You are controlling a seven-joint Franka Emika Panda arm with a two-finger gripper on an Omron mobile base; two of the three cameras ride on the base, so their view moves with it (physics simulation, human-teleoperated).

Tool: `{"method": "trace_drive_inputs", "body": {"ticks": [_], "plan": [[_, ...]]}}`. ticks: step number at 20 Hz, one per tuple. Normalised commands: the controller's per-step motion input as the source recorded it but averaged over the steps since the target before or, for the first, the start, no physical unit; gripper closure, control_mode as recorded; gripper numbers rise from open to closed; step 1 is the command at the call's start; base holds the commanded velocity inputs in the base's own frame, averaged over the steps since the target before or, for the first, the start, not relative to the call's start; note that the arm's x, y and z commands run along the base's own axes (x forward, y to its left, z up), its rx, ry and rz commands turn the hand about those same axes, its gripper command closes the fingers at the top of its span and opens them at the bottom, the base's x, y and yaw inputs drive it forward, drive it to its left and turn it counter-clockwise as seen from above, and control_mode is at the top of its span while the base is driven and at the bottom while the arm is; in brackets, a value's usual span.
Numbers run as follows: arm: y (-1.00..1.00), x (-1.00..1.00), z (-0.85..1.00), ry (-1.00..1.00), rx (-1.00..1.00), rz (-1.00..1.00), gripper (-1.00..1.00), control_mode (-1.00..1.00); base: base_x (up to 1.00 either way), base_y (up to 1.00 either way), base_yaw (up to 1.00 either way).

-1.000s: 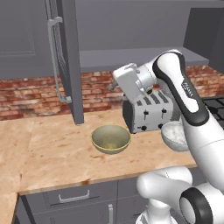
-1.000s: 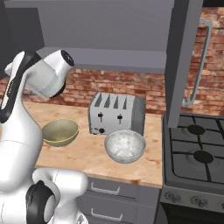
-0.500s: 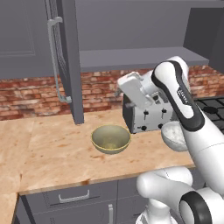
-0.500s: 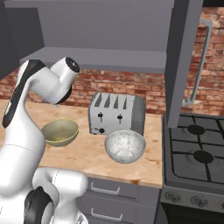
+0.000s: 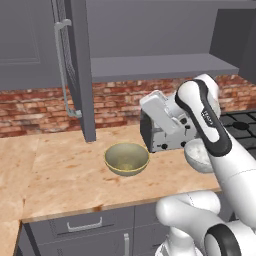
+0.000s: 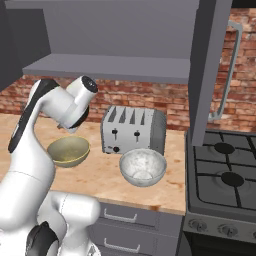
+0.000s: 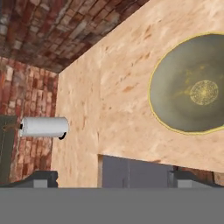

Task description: Open the cabinet. Pick the bowls from the counter and place them in the cabinet. Then close the cabinet.

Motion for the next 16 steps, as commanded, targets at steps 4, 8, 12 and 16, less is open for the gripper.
{"method": "trace_drive_inputs", "body": {"ticks": [4, 8, 12, 16], "plan": [[-0.18, 0.00, -0.41, 0.09, -0.05, -0.13, -1.00, -1.00, 0.00, 0.00, 0.00], [-0.16, 0.00, -0.37, 0.08, -0.06, -0.12, -1.00, -1.00, 0.00, 0.00, 0.00], [-0.17, 0.00, -0.37, 0.09, -0.06, -0.11, -1.00, -1.00, 0.00, 0.00, 0.00], [-0.18, 0.00, -0.36, 0.08, -0.08, -0.10, -1.00, -1.00, 0.00, 0.00, 0.00]]}}
